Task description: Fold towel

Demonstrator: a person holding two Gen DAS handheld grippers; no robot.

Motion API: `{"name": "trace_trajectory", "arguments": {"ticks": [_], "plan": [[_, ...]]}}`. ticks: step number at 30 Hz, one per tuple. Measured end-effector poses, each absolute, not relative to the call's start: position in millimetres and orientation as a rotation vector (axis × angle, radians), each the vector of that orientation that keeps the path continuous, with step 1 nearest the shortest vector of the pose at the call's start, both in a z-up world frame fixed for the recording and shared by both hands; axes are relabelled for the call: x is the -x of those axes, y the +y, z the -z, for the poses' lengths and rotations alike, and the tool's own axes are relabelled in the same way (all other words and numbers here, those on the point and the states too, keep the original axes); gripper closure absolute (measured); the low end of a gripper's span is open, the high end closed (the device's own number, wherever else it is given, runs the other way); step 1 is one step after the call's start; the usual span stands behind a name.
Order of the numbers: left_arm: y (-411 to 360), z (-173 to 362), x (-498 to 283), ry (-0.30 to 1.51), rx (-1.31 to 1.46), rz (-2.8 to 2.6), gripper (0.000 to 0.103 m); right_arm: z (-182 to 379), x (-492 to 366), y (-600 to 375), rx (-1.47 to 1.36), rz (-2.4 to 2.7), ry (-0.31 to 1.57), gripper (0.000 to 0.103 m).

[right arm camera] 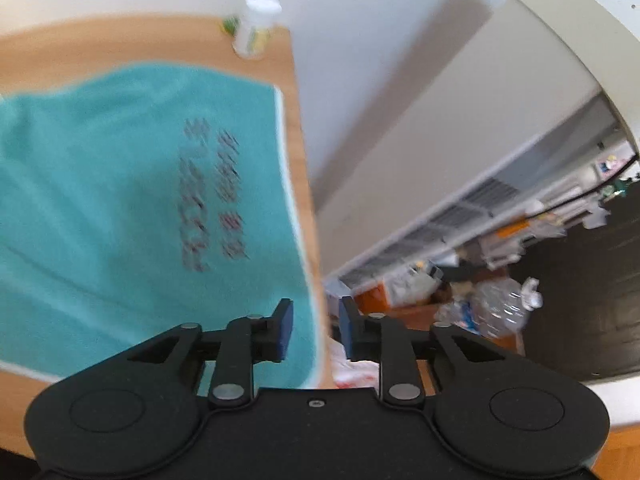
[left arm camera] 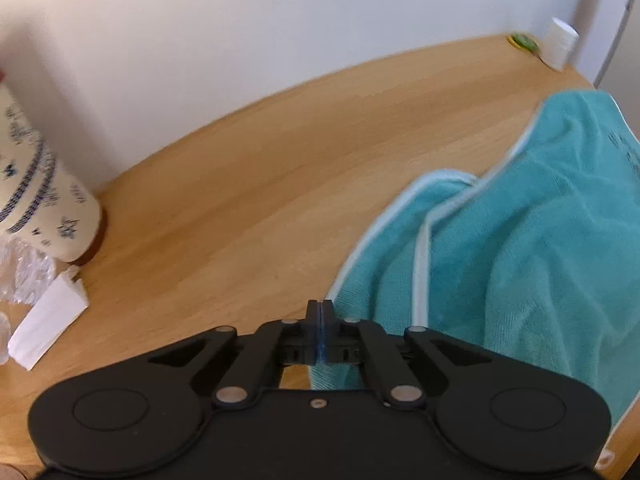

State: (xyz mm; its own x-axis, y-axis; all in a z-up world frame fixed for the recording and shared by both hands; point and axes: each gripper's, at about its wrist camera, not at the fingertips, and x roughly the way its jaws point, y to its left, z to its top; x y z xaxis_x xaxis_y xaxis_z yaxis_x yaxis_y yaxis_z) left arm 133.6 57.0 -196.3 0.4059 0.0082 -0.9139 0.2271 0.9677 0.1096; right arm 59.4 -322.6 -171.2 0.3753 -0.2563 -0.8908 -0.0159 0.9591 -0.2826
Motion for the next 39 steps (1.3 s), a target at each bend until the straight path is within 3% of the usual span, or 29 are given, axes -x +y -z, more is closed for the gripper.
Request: {"name": "trace_trajectory", "arguments": {"ticks": [6, 13, 15, 17, 19, 21, 23, 30, 39], "plan": [[69, 190, -135, 1.155, -0.206, 0.104, 0.102, 203, -68, -314, 0.167, 0.116, 1.203, 0.071], [66, 183, -132, 1.149, -0.210, 0.206, 0.083, 203, -67, -318, 0.140, 0.100, 1.184, 0.070], [64, 184, -131, 1.148, -0.223, 0.222, 0.068, 204, -66, -318, 0.130, 0.091, 1.180, 0.067], [59, 188, -131, 1.167, -0.237, 0.248, 0.064, 205, -67, -315, 0.140, 0.081, 1.182, 0.064], [56, 193, -133, 1.185, -0.240, 0.264, 0.068, 207, -66, -310, 0.188, 0.074, 1.174, 0.062], [56, 195, -136, 1.192, -0.225, 0.262, 0.091, 208, -68, -311, 0.201, 0.073, 1.175, 0.059], [58, 197, -142, 1.219, -0.170, 0.258, 0.098, 206, -70, -317, 0.175, 0.076, 1.183, 0.055], [57, 195, -137, 1.182, -0.233, 0.172, 0.100, 206, -72, -334, 0.129, 0.097, 1.192, 0.035], [68, 166, -154, 1.058, -0.392, 0.007, 0.100, 205, -78, -331, 0.187, 0.088, 1.215, 0.034]]}}
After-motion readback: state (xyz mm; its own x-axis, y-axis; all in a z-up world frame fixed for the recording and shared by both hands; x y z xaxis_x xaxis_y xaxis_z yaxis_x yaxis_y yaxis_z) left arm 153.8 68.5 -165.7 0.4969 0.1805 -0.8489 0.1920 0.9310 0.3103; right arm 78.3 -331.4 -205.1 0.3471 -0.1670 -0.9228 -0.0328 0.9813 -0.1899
